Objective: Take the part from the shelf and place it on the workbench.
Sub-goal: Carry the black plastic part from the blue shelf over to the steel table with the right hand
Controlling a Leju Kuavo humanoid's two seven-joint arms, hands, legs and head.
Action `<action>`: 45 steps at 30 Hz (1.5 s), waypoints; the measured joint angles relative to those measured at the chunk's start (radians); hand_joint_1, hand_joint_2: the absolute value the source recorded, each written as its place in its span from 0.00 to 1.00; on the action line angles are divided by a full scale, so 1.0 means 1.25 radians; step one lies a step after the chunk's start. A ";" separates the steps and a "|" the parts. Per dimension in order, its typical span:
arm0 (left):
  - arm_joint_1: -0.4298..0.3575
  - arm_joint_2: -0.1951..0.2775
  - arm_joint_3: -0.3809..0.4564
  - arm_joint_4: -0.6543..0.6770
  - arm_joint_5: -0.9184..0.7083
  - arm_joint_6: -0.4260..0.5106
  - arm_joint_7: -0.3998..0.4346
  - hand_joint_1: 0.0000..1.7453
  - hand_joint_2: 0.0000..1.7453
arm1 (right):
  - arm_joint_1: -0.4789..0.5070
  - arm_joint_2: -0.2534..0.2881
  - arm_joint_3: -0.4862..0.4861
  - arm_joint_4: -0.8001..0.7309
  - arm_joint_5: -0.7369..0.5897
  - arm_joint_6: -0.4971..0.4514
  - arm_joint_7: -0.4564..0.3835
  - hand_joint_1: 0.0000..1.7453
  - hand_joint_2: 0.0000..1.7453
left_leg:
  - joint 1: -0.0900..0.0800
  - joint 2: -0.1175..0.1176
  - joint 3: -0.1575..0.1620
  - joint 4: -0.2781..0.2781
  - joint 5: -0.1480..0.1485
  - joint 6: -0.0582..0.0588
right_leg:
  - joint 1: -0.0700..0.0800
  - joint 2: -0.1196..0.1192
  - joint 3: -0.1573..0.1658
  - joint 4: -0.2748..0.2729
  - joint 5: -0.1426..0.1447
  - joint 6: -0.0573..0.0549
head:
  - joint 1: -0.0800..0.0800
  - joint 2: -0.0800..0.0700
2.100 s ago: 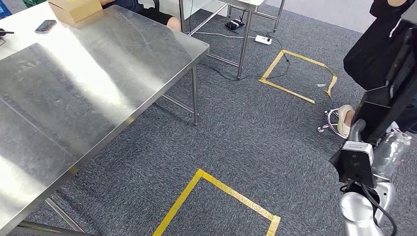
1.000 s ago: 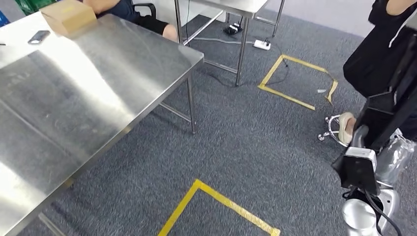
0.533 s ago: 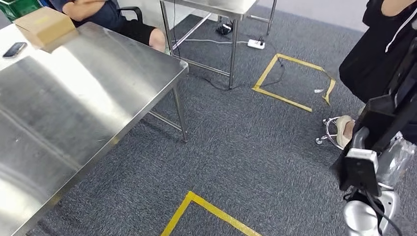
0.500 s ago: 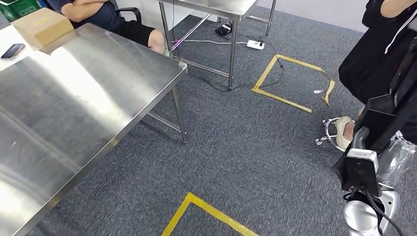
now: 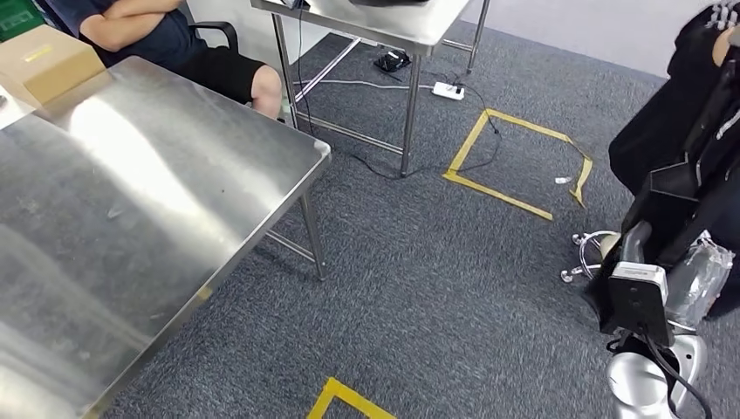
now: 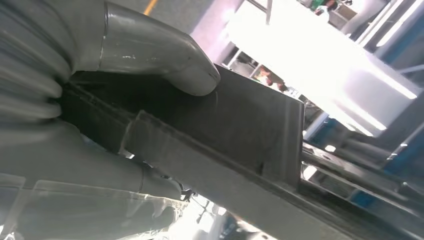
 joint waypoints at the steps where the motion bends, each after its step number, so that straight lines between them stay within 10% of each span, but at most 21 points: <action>1: -0.001 0.000 0.001 0.000 0.000 0.001 0.001 0.00 1.00 | -0.001 -0.001 0.000 0.001 -0.004 0.001 0.000 1.00 1.00 | 0.000 -0.001 0.008 -0.002 -0.007 0.003 | 0.000 0.000 -0.047 0.061 -0.009 0.002 | 0.000 0.000; 3: 0.000 -0.001 0.003 0.001 0.000 0.001 0.002 0.00 1.00 | -0.001 -0.005 0.001 0.005 -0.013 0.012 0.002 1.00 1.00 | 0.000 -0.005 0.026 -0.003 -0.024 0.003 | 0.001 0.000 -0.123 0.124 0.006 0.013 | 0.000 0.000; 6: 0.002 -0.004 0.007 0.002 0.000 0.000 0.002 0.00 1.00 | -0.002 -0.011 0.004 0.010 -0.028 0.040 0.008 1.00 1.00 | 0.002 -0.013 0.061 -0.003 -0.053 -0.002 | 0.001 -0.001 -0.133 0.008 0.124 0.039 | 0.001 0.000; 9: 0.001 -0.004 0.009 0.003 -0.002 -0.002 0.000 0.00 1.00 | -0.007 -0.018 0.009 0.013 -0.023 0.067 0.018 1.00 1.00 | -0.004 -0.020 0.079 0.002 -0.079 -0.005 | 0.002 -0.002 -0.109 -0.094 0.191 0.024 | 0.002 0.000; 11: 0.002 -0.003 0.010 0.003 -0.005 -0.005 -0.002 0.00 1.00 | -0.010 -0.023 0.016 0.014 0.000 0.097 0.035 1.00 1.00 | -0.006 -0.020 0.083 0.001 -0.084 0.003 | 0.002 -0.002 -0.106 -0.096 0.190 0.008 | 0.000 0.000; 16: 0.002 -0.001 0.010 0.003 -0.013 -0.007 -0.003 0.00 1.00 | -0.021 -0.033 0.045 0.022 0.080 0.131 0.073 1.00 1.00 | -0.002 -0.015 0.114 -0.051 -0.065 0.014 | 0.001 -0.002 -0.098 -0.112 0.191 0.006 | -0.002 0.000; 20: 0.002 -0.002 0.011 0.003 -0.014 -0.011 -0.003 0.00 1.00 | -0.040 -0.037 0.068 0.034 0.103 0.140 0.092 1.00 1.00 | 0.011 -0.014 0.152 -0.102 -0.047 0.013 | -0.001 -0.004 -0.164 0.022 0.142 0.008 | 0.002 0.000; 22: 0.002 -0.003 0.012 0.003 -0.014 -0.014 -0.003 0.00 1.00 | -0.040 -0.037 0.077 0.040 0.106 0.143 0.098 1.00 1.00 | 0.019 -0.020 0.158 -0.100 -0.055 0.001 | -0.013 -0.004 -0.189 0.067 0.137 0.023 | 0.002 0.000; 26: 0.001 -0.003 0.012 0.003 -0.014 -0.017 -0.002 0.00 1.00 | -0.041 -0.038 0.094 0.047 0.110 0.144 0.104 1.00 1.00 | 0.041 -0.045 0.152 -0.057 -0.094 -0.046 | -0.042 0.019 -0.114 -0.076 0.190 0.071 | 0.006 0.000; 32: 0.003 -0.002 0.013 0.002 -0.015 -0.025 -0.004 0.00 1.00 | -0.034 -0.041 0.111 0.051 0.115 0.147 0.112 1.00 1.00 | 0.047 -0.041 0.115 -0.003 -0.125 -0.069 | -0.035 0.005 -0.107 -0.070 0.160 0.017 | -0.006 0.000; 37: -0.001 -0.003 0.012 0.003 -0.017 -0.031 -0.005 0.00 1.00 | -0.033 -0.045 0.117 0.052 0.115 0.147 0.112 1.00 1.00 | 0.035 0.003 -0.026 0.212 -0.185 -0.054 | -0.016 -0.033 -0.101 -0.071 0.151 -0.002 | -0.011 0.000; 41: -0.001 -0.002 0.012 0.003 -0.017 -0.031 -0.006 0.00 1.00 | -0.033 -0.045 0.118 0.052 0.115 0.147 0.112 1.00 1.00 | 0.011 0.043 0.021 0.069 -0.082 -0.017 | -0.001 -0.062 -0.088 -0.073 0.145 -0.012 | -0.011 0.000; 45: -0.004 -0.001 0.012 0.002 -0.018 -0.031 -0.006 0.00 1.00 | -0.034 -0.047 0.119 0.052 0.115 0.147 0.113 1.00 1.00 | -0.005 0.051 0.036 0.016 -0.067 -0.009 | 0.003 -0.092 -0.080 -0.080 0.145 -0.006 | -0.011 0.000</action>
